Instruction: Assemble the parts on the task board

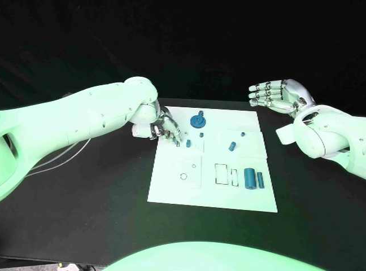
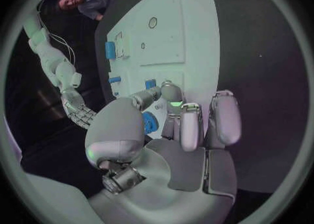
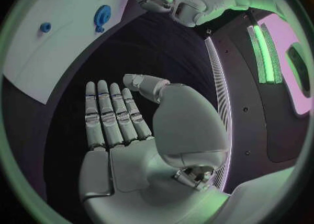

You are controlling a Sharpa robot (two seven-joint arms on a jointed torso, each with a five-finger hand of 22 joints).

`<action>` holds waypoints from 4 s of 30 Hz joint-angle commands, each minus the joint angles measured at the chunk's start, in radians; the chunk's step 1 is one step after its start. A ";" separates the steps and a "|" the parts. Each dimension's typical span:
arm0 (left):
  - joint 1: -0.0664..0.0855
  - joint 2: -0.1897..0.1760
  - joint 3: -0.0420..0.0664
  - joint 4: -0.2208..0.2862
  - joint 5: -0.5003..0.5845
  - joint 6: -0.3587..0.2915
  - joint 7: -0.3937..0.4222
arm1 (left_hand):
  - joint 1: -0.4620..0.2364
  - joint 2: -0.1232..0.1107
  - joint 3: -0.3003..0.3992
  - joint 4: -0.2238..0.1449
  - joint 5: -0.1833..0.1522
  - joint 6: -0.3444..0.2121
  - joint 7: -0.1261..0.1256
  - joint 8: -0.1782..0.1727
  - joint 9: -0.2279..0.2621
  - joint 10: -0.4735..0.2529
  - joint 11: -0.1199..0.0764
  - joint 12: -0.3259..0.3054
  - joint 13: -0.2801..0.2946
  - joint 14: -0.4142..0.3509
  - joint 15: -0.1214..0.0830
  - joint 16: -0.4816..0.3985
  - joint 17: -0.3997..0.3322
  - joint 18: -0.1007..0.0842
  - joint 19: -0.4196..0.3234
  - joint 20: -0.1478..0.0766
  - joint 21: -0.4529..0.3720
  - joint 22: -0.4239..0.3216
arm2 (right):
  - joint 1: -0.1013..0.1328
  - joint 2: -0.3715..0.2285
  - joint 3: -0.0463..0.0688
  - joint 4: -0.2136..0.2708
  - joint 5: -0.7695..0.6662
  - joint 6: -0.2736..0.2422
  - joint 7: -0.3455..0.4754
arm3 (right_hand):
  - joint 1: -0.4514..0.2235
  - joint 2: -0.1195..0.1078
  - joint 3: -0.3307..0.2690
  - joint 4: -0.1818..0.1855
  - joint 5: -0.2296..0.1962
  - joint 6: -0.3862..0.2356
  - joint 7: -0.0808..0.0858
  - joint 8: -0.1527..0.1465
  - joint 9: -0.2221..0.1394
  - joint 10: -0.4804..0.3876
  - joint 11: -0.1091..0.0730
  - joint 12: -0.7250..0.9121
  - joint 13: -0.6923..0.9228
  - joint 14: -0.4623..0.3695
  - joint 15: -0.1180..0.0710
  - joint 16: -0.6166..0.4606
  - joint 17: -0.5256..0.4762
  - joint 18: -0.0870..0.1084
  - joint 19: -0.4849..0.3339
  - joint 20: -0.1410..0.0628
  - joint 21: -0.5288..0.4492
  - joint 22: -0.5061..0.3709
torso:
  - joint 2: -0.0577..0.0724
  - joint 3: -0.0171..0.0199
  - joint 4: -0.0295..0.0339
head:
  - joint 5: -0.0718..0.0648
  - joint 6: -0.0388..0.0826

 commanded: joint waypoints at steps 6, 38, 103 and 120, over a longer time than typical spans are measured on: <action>0.000 0.005 -0.001 -0.004 0.025 0.020 0.017 | 0.061 0.038 0.163 -0.048 0.048 0.003 -0.014 -0.012 0.026 -0.018 -0.003 -0.009 -0.003 0.095 0.001 0.009 0.238 -0.003 0.005 0.005 -0.004 0.056 | -0.001 0.002 0.000 -0.001 0.000 0.003 0.002 | -0.003 0.015 -0.004 -0.002 0.013 0.009 0.047 -0.011 -0.008 -0.022 0.002 -0.015 -0.007 -0.010 0.003 -0.018 -0.008 0.004 -0.001 0.004 -0.009 -0.005 | 0.000 0.0004 -0.0013 | 0.001 0.000; 0.024 0.074 0.003 -0.124 0.030 0.223 0.047 | 0.056 0.002 0.197 -0.080 0.165 0.038 -0.019 -0.030 0.050 0.003 -0.007 -0.003 0.011 0.102 0.000 0.023 0.265 -0.009 0.020 0.004 0.019 0.080 | -0.003 0.012 0.000 -0.007 0.000 0.006 0.005 | -0.005 0.014 -0.007 -0.001 0.013 0.008 0.048 -0.012 -0.009 -0.024 0.003 -0.016 -0.007 -0.011 0.004 -0.019 -0.011 0.004 0.000 0.004 -0.009 -0.012 | 0.001 0.0004 -0.0019 | -0.003 -0.002; 0.021 0.114 -0.014 -0.172 -0.056 0.209 0.072 | 0.056 0.002 0.195 -0.080 0.171 0.040 -0.018 -0.033 0.051 0.006 -0.006 -0.001 0.015 0.101 0.000 0.022 0.263 -0.009 0.019 0.003 0.018 0.078 | -0.006 0.015 0.000 -0.007 0.000 0.012 0.008 | -0.005 0.014 -0.007 -0.001 0.013 0.008 0.048 -0.012 -0.009 -0.024 0.003 -0.016 -0.007 -0.011 0.004 -0.019 -0.011 0.004 0.000 0.004 -0.009 -0.012 | 0.000 -0.0002 -0.0014 | -0.005 -0.013; 0.017 0.117 -0.016 -0.175 -0.062 0.211 0.077 | 0.057 0.003 0.194 -0.080 0.172 0.040 -0.018 -0.034 0.052 0.006 -0.006 -0.002 0.015 0.101 0.000 0.021 0.262 -0.009 0.019 0.003 0.018 0.079 | -0.006 0.016 0.000 -0.007 0.000 0.013 0.008 | -0.005 0.014 -0.007 -0.001 0.013 0.008 0.048 -0.012 -0.009 -0.024 0.003 -0.016 -0.007 -0.011 0.004 -0.019 -0.011 0.004 0.000 0.004 -0.009 -0.012 | 0.000 0.0004 -0.0009 | -0.007 -0.015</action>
